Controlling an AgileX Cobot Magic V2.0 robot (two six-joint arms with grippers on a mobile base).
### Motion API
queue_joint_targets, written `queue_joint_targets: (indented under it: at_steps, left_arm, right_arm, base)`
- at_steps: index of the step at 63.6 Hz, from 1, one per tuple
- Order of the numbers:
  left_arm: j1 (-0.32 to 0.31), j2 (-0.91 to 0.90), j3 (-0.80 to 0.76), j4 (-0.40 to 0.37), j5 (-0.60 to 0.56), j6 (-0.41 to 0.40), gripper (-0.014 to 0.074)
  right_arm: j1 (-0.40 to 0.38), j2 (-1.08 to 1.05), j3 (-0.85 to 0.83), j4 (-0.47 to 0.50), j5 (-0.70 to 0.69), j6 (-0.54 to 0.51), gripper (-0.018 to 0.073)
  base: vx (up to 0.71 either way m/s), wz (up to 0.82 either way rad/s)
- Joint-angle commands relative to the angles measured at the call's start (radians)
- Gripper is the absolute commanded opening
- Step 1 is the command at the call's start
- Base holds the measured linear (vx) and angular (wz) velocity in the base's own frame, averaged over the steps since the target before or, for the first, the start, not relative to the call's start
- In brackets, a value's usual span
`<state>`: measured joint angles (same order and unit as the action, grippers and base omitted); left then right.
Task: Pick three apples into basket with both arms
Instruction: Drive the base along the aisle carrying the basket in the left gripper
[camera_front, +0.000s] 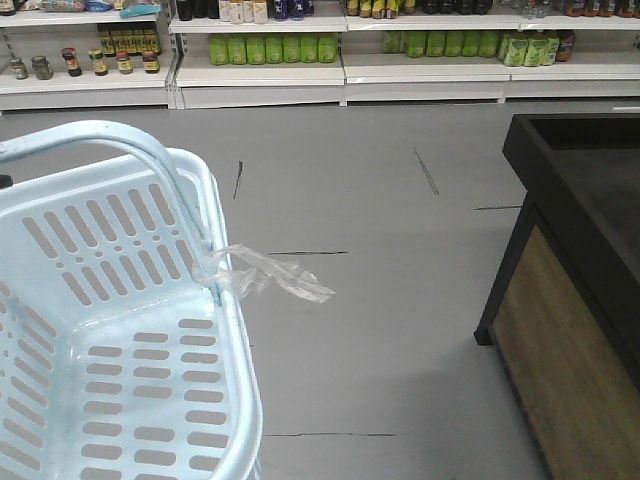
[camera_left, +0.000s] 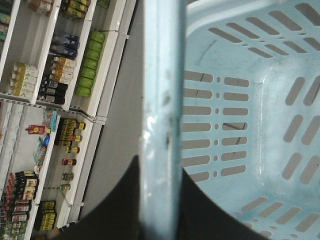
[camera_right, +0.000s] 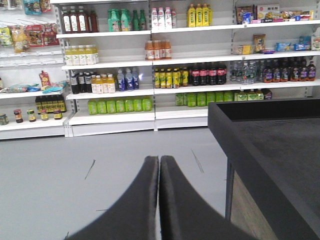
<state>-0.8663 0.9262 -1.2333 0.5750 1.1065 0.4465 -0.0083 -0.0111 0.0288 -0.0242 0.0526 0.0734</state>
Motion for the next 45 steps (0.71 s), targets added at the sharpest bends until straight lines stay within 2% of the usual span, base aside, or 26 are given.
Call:
queue_joint_targets:
  at_steps: [1,45]
  left_arm:
    - [-0.003,-0.01,-0.032,0.035,-0.069,-0.014,-0.0006]
    - [-0.003,-0.01,-0.032,0.035,-0.069,-0.014,-0.0006]
  right_arm:
    - [-0.001,0.005,0.013,-0.002,-0.08,-0.008,-0.0009]
    - [-0.001,0.005,0.013,-0.002,-0.081,-0.008,-0.0009]
  base:
    - [0.05,0.11]
    - [0.09,0.08]
